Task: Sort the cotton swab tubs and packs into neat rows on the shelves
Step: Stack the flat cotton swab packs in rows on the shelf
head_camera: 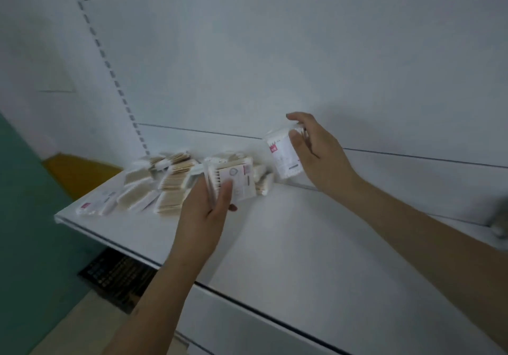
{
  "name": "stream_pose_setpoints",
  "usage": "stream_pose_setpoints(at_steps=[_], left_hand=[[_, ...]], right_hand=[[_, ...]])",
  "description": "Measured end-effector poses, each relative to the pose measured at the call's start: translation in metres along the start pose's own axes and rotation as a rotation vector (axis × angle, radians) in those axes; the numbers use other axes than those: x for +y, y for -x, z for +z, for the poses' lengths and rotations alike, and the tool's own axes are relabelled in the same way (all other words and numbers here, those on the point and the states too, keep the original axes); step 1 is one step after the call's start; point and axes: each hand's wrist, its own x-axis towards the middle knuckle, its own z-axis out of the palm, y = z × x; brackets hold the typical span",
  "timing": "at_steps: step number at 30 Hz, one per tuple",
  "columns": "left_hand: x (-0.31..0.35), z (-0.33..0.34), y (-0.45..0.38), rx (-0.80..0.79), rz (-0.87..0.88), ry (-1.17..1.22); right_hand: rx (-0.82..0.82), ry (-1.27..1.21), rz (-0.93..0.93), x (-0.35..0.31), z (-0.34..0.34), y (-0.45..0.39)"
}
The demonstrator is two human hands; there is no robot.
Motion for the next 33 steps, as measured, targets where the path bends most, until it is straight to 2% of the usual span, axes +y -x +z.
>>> stream_pose_setpoints(at_steps=[5,12,17,21,25,28,33], left_hand=[[0.042,0.058,-0.015,-0.168,0.036,0.144],[0.113,0.156,-0.006,-0.539,0.260,0.212],[0.150,0.224,0.016,-0.738,0.378,0.234],[0.160,0.271,0.034,-0.810,0.343,0.257],[0.150,0.302,0.049,-0.850,0.375,0.164],[0.144,0.309,0.057,-0.801,0.366,0.179],[0.151,0.314,0.066,-0.702,0.302,0.218]], right_hand=[[0.055,0.247,0.014,-0.004,-0.107,0.034],[0.078,0.497,0.369,-0.025,-0.258,0.115],[0.036,0.554,0.565,-0.018,-0.318,0.167],[-0.028,0.674,0.593,0.002,-0.334,0.199],[-0.092,0.808,0.658,0.020,-0.339,0.217],[-0.196,0.981,0.678,0.034,-0.336,0.221],[-0.250,1.117,0.610,0.043,-0.326,0.216]])
